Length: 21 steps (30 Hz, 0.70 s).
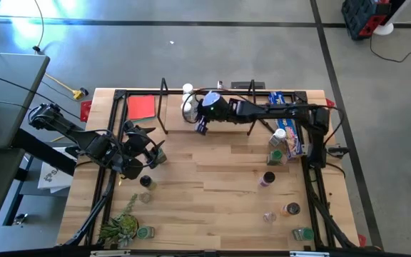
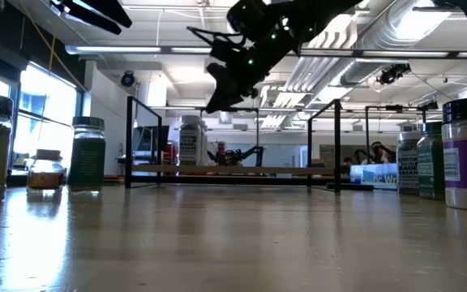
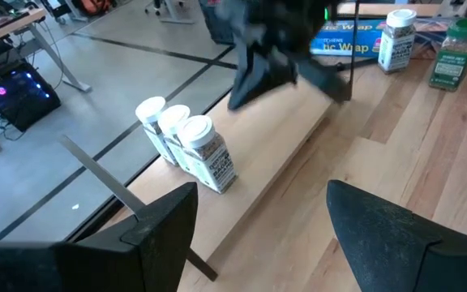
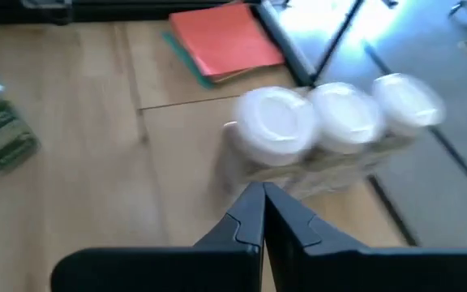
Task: Shelf spices
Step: Put the bottom white seasoning bottle on the shelf aligned with the other white seasoning bottle
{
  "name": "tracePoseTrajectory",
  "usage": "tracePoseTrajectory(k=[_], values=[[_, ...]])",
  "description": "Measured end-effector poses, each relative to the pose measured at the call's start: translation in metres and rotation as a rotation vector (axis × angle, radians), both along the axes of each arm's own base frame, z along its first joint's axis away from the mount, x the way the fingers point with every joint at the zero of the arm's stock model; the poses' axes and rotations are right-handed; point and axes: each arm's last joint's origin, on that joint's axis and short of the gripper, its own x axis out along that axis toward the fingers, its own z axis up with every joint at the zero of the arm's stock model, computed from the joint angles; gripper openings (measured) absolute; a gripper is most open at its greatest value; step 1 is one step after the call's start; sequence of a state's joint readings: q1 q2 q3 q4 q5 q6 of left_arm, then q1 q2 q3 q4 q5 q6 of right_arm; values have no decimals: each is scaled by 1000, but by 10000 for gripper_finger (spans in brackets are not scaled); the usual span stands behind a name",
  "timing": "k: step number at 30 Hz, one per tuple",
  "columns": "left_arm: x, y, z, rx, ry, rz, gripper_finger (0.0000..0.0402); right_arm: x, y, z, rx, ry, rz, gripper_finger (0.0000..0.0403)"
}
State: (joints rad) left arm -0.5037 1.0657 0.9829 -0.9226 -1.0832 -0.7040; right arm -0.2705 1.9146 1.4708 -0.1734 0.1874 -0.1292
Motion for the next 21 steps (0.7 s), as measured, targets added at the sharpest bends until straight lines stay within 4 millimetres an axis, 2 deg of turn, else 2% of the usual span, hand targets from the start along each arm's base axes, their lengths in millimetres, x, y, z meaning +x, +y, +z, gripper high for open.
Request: tracePoseTrajectory(k=[3, 5, 11, 17, 21], values=[[0, 0, 0, 1, 1, 0, 268, -9, -12, 10, -18, -2, -13, 0], [0, 0, 0, 1, 1, 0, 268, -11, -25, 8, 8, -12, -2, 0], [0, 0, 0, 2, -2, 2, 268, -9, -60, -24, 117, -32, 17, 0], [0, 0, 0, 1, -3, 2, 268, -1, -65, -52, 177, -16, 35, 0], [0, 0, 0, 2, -2, 2, 268, 1, -64, -54, 190, -22, 57, 0]])
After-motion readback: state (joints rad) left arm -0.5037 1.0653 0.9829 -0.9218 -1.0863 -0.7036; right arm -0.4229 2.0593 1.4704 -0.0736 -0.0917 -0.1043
